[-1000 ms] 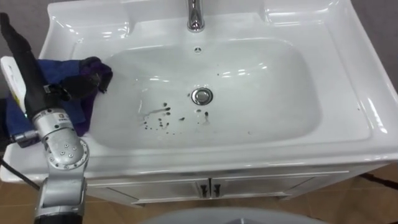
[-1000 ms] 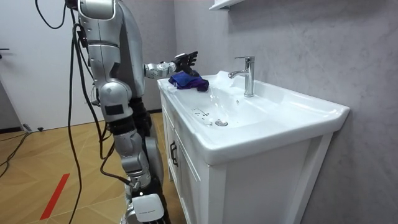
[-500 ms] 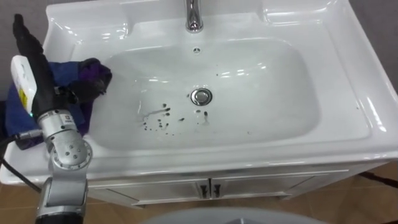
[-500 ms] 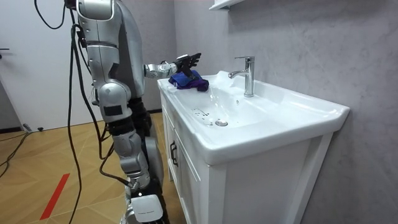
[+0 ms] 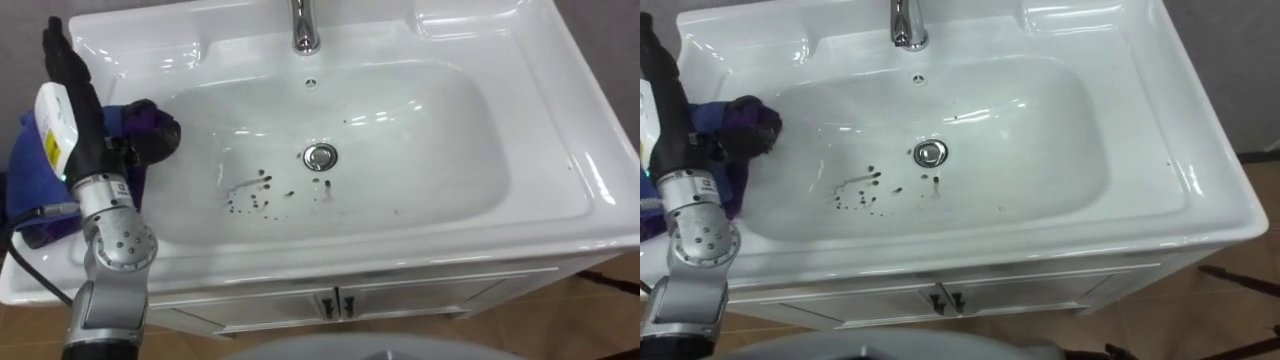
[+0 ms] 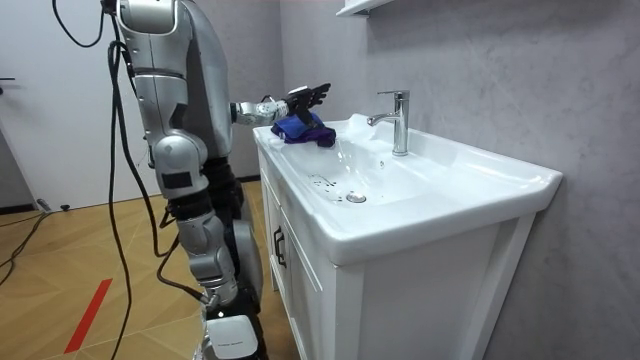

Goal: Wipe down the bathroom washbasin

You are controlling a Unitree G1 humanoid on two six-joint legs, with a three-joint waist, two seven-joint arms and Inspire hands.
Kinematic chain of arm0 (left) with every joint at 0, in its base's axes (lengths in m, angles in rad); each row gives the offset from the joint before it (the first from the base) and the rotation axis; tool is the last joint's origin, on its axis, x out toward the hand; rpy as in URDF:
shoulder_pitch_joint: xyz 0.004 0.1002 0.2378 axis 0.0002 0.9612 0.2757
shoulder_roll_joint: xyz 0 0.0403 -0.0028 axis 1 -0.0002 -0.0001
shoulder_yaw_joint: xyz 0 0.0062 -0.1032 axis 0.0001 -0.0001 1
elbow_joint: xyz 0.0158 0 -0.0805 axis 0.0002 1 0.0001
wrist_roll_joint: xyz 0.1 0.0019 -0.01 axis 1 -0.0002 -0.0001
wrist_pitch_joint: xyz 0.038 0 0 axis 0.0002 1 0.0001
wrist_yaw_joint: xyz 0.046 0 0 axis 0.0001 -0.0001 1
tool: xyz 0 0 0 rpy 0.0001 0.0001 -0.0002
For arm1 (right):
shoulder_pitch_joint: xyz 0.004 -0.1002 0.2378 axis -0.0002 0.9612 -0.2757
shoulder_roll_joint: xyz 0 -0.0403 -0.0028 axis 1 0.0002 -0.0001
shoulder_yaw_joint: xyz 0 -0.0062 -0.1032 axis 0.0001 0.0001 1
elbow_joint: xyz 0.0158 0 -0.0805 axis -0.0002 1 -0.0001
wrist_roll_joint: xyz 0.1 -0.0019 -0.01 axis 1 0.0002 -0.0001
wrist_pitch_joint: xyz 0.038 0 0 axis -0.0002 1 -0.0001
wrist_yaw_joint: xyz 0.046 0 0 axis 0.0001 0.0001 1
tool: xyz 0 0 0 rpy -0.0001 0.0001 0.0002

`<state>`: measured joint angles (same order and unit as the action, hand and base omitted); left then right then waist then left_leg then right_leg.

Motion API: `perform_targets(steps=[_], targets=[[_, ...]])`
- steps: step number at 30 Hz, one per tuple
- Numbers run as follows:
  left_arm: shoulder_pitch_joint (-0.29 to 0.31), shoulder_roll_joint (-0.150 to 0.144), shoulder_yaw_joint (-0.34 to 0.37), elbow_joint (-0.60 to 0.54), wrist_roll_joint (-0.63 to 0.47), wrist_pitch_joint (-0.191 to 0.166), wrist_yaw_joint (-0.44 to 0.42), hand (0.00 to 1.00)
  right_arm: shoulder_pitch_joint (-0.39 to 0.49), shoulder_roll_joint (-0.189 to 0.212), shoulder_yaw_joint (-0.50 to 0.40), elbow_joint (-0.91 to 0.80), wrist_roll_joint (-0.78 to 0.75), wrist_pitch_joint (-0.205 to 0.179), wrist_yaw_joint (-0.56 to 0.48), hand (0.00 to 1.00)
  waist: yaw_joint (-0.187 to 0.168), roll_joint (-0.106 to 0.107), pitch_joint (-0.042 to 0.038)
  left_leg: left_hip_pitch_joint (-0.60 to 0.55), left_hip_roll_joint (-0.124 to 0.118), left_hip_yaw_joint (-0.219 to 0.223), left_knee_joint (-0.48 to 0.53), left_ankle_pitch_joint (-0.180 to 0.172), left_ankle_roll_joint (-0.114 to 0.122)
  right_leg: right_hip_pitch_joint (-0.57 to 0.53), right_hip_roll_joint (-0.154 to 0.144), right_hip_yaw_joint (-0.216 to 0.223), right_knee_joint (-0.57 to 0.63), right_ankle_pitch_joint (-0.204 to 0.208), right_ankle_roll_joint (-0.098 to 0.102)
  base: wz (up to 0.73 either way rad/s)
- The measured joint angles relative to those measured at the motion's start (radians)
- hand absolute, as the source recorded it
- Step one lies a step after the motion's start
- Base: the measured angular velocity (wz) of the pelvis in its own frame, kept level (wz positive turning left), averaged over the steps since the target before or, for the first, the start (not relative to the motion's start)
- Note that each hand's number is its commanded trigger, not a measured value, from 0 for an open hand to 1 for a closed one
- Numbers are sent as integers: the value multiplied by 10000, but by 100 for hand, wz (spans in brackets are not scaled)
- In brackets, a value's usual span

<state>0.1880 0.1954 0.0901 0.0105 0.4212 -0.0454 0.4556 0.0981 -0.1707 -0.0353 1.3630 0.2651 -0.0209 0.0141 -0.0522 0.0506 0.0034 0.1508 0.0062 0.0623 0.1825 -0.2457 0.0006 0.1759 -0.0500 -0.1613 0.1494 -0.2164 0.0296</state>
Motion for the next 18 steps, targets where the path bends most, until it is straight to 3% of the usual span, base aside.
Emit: perform_targets(steps=[12, 15, 18], targets=[[3, -3, -153, 92, 445, 40, 7, 0, 4, -6, 101, -11, -143, 12, 106, 0, 26, -86, 10, -17, 3, 11, -7, 0, 0, -26, 2, 3, -1, 0, 0, 0], [1, -8, -153, 618, 548, 69, 21, 0, -15, -19, 127, -62, -455, 17, 111, 0, 69, -88, -1, 11, 11, 100, -8, 0, 0, -35, 11, 115, -1, 0, 0, -9], [13, -73, -143, 1252, 640, 320, 21, 0, 13, -19, 129, -99, -448, 95, 119, 0, 118, -95, -6, 38, 19, 174, -9, 0, 0, -39, 14, 177, -1, 2, -2, -7]])
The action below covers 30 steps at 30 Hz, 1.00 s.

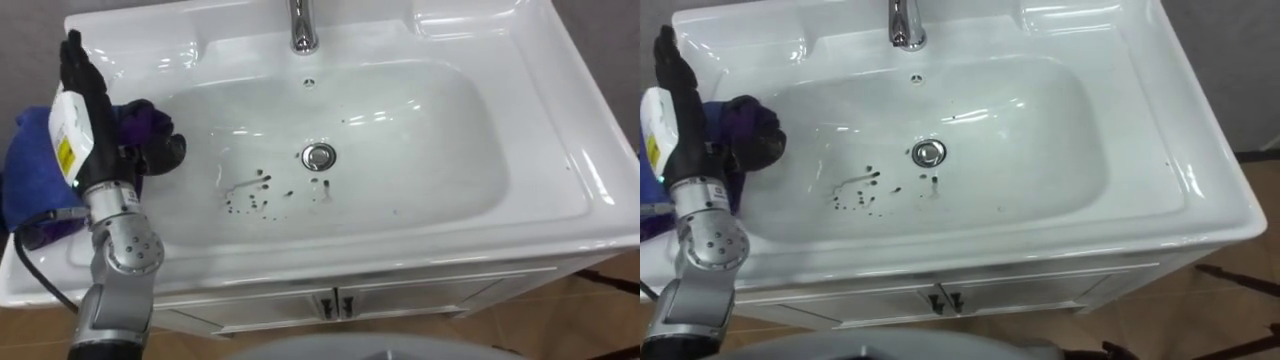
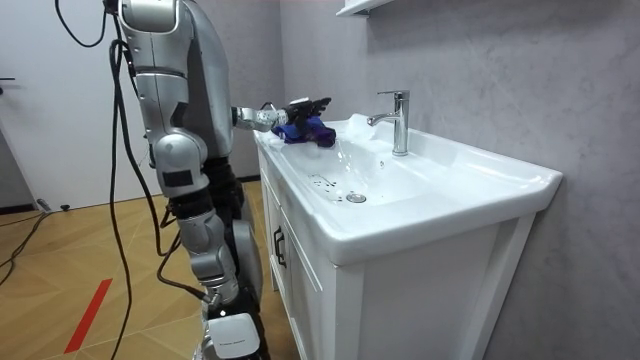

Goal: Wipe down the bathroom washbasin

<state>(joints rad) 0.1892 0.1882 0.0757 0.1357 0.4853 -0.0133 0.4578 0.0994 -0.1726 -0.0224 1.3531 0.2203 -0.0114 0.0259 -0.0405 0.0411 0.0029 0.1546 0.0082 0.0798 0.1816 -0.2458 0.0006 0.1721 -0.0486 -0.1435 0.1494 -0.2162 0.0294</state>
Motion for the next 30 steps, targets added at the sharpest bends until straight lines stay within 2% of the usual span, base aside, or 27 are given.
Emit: perform_targets(steps=[2, 7, 11, 20, 23, 25, 30], targets=[[1, -4, 2, 134, 4, 185, 0, 0, -2, -6, -1, -24, 11, 129, 3, 0, 91, -8, -7, 9, 7, 15, -1, 0, 0, -15, 7, 35, 0, 21, 0, -5], [22, -4, 1, 168, 101, 206, 112, 0, 17, -46, 3, -28, 54, 197, -7, 0, 193, 17, -30, 64, 7, 20, -2, 0, 0, 29, 7, 47, 3, 48, 7, 0], [166, -12, -4, 804, 100, 221, 140, 0, 24, -85, 8, -28, 155, 251, -6, 0, 192, 67, -70, 78, 25, 81, 1, 0, 0, 15, 24, 106, 10, 57, -4, -4], [206, -53, 7, 1272, 141, 228, 137, 0, 29, -82, 3, -24, 179, 276, 81, 0, 172, 68, -96, 81, 138, 260, 46, -1, -3, -40, 133, 308, 17, 185, -65, -7], [201, -53, 7, 1504, 272, 223, 141, 0, 91, -85, -1, -25, 176, 291, 82, 0, 155, 23, -79, 101, 151, 267, 8, -2, -10, 12, 149, 314, 16, 194, -71, 0], [202, -53, 7, 1625, 293, 227, 141, 0, 99, -104, 2, -29, 187, 347, 81, 0, 155, 72, -123, 122, 152, 266, -35, -4, -12, 13, 154, 315, 16, 195, -71, 0], [198, -53, 6, 1783, 312, 216, 170, 0, 114, -161, 19, -25, 237, 360, 74, 0, 158, 120, -134, 133, 162, 252, -66, 3, -24, 14, 172, 316, 16, 201, -81, 0]])
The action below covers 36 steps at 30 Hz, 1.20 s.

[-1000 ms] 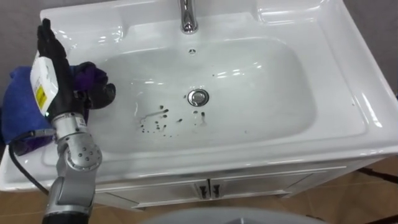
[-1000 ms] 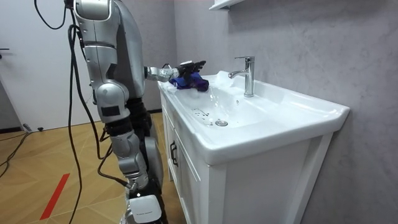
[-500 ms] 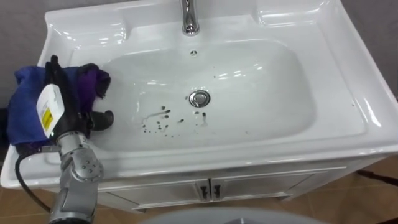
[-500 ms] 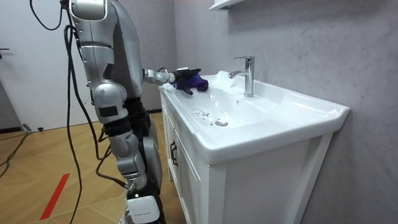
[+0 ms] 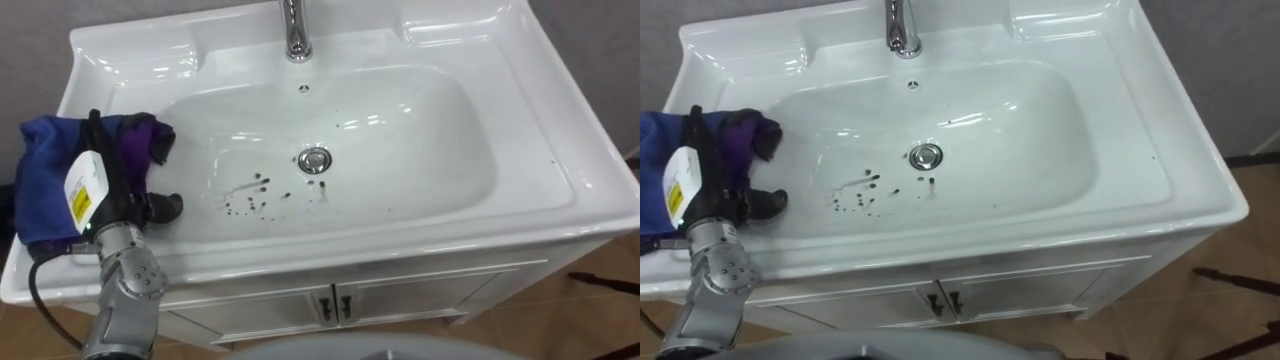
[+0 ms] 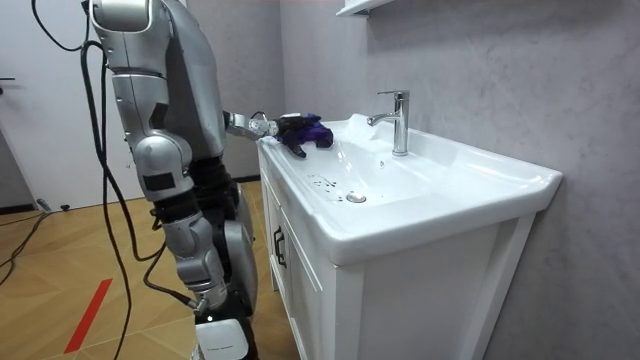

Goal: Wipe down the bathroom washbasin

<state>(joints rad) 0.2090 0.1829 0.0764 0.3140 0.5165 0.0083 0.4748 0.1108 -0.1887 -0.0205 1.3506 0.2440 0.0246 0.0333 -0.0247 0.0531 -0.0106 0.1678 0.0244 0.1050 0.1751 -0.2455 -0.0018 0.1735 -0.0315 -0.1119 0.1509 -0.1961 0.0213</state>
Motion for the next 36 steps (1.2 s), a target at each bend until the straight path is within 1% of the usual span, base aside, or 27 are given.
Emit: perform_targets(steps=[3, 5, 12, 15, 17, 22, 27, 29, 31, 36], targets=[[6, 0, 0, -34, 46, 7, 108, 0, 11, 0, -5, 1, -6, 4, -30, 0, 2, -11, 10, 3, -1, -20, 3, 1, -2, -7, 1, 1, -8, 0, 0, 0], [-1, 0, 4, -201, 149, 81, 329, 0, 15, 13, -4, 1, -5, 21, -107, 0, 12, -34, 18, 3, -3, -29, 10, 1, -2, -14, 1, 23, -12, 0, 0, 0], [-23, 2, 33, -287, 283, 76, 1154, 0, 67, 29, 8, 17, -6, 94, -407, 0, 15, -57, 33, 24, -3, 12, 11, 2, -2, -10, -2, 49, -19, 0, 0, 0], [-23, 2, 74, -502, 284, 48, 1508, 0, 84, 30, 8, 44, -15, 94, -452, 0, 6, -77, 58, 13, -4, 12, 10, 2, -2, -13, -5, 50, -18, -1, 1, 0], [-34, 3, 133, -616, 285, -57, 1781, 0, 88, 27, 6, 67, -85, 95, -473, 0, -9, -74, 75, 7, -4, 9, -17, 1, -1, -22, -5, 47, -18, -1, 1, 0], [-33, 3, 237, -621, 286, -100, 2116, 0, 92, 27, 7, 96, -100, 119, -555, 0, -29, -51, 82, -15, -5, -4, -66, 2, -2, -90, 1, 51, -11, -1, 1, 0], [-14, 3, 235, -406, 271, -118, 2196, 0, 81, 30, 1, 83, -154, 130, -553, 0, -19, -75, 90, -9, -7, -21, -68, 5, -2, -114, 1, 48, -7, -1, 1, 0], [23, 3, 236, -341, 273, -120, 2195, 0, 85, 31, 1, 53, -152, 180, -553, 0, 22, -113, 110, -12, -7, -13, -71, 5, -2, -130, 1, 31, -10, -1, 1, 0], [19, 3, 238, -31, 279, -135, 2190, 0, 82, 30, -1, 43, -163, 202, -550, 0, 26, -115, 103, -11, -7, -12, -72, 4, -2, -130, 0, 27, -10, -1, 1, 0], [53, 23, 210, 251, 246, -206, 1884, 0, 73, -2, -3, 7, -179, 225, -518, 0, 42, -89, 94, -1, -8, 0, -80, 7, -6, -129, 4, 34, -11, -2, 2, 0]])
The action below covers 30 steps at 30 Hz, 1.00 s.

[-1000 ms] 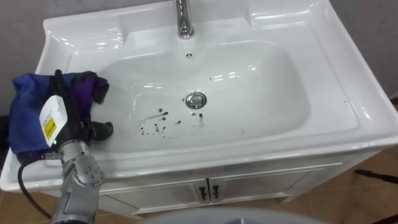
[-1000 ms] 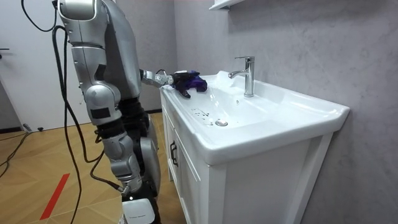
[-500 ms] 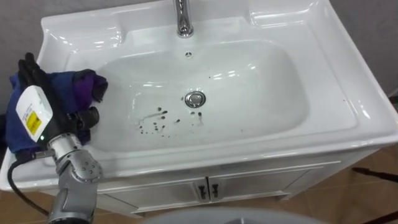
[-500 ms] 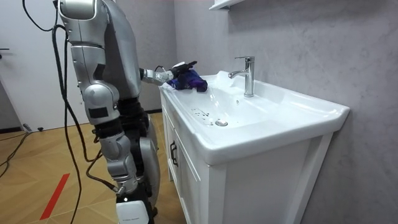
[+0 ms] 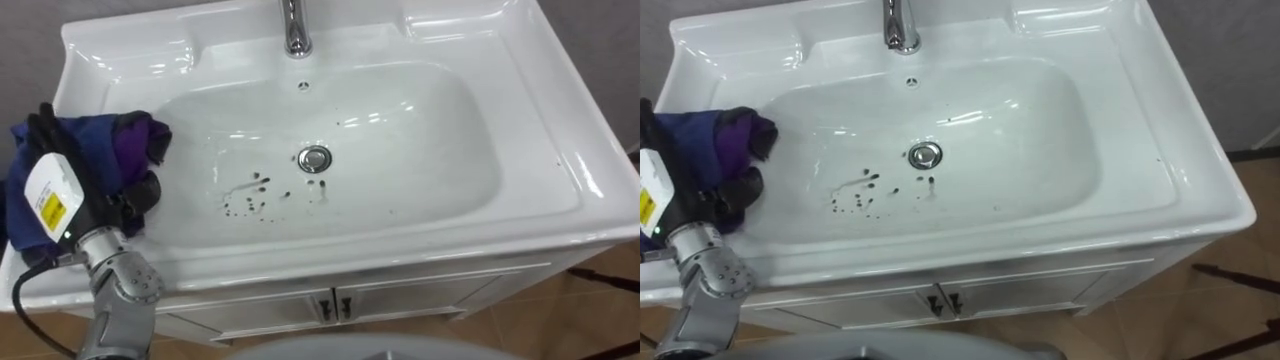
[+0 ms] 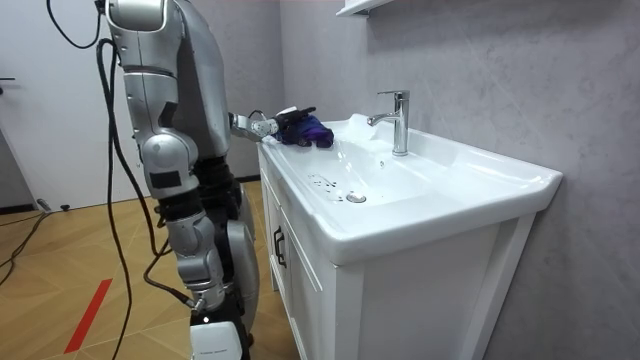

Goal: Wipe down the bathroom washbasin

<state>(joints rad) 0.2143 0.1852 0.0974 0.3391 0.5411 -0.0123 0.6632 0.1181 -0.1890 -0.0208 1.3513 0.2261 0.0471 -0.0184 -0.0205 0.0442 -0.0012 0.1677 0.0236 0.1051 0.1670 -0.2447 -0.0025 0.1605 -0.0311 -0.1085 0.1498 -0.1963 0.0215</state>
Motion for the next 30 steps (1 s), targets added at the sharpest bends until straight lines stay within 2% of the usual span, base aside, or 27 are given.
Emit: perform_targets(steps=[5, 10, 11, 12, 16, 24, 30], targets=[[-147, -3, -7, 708, -2, -82, -172, 0, 12, -62, -16, 9, -806, 403, 77, 0, -32, 34, -31, 138, -4, 9, 3, 7, -8, 172, 0, 27, 1, -4, 0, 0], [-329, 27, -7, 1121, -10, -75, -176, 0, 21, -83, -16, -233, -1601, 615, 65, 0, -92, 82, -64, 164, -7, 4, -11, 24, -15, 165, 6, 80, 17, -5, -1, -1], [-329, 27, -7, 1152, -10, -74, -181, 72, 18, -90, -15, -253, -1675, 651, 63, 0, -101, 100, -77, 165, -8, 3, -11, 24, -15, 162, 7, 88, 19, -6, -1, 0], [-327, 27, -7, 1197, -9, -74, -194, 100, 17, -92, -16, -273, -1826, 686, 57, 0, -112, 118, -89, 163, -8, 5, -12, 25, -15, 155, 7, 91, 23, -6, -1, 0], [-334, 28, -7, 1329, -6, -78, -273, 100, 9, -116, -15, -282, -1969, 793, 60, 0, -109, 161, -121, 169, -8, 25, -29, 61, -24, 145, 7, 98, 21, -6, -3, 0], [-417, 37, -6, 1405, 89, -99, -219, 100, 16, -117, -14, -287, -2334, 888, 101, 0, -90, 134, -135, 218, -7, 111, -36, 97, -34, 155, 18, 220, 23, -7, -11, -2], [-573, 322, 231, 1543, 90, -94, -179, 100, 18, -120, -10, -320, -2334, 1189, 210, 0, -91, 96, -158, 274, -5, 183, -74, 97, -33, 166, 20, 269, 32, -7, -10, -3]])
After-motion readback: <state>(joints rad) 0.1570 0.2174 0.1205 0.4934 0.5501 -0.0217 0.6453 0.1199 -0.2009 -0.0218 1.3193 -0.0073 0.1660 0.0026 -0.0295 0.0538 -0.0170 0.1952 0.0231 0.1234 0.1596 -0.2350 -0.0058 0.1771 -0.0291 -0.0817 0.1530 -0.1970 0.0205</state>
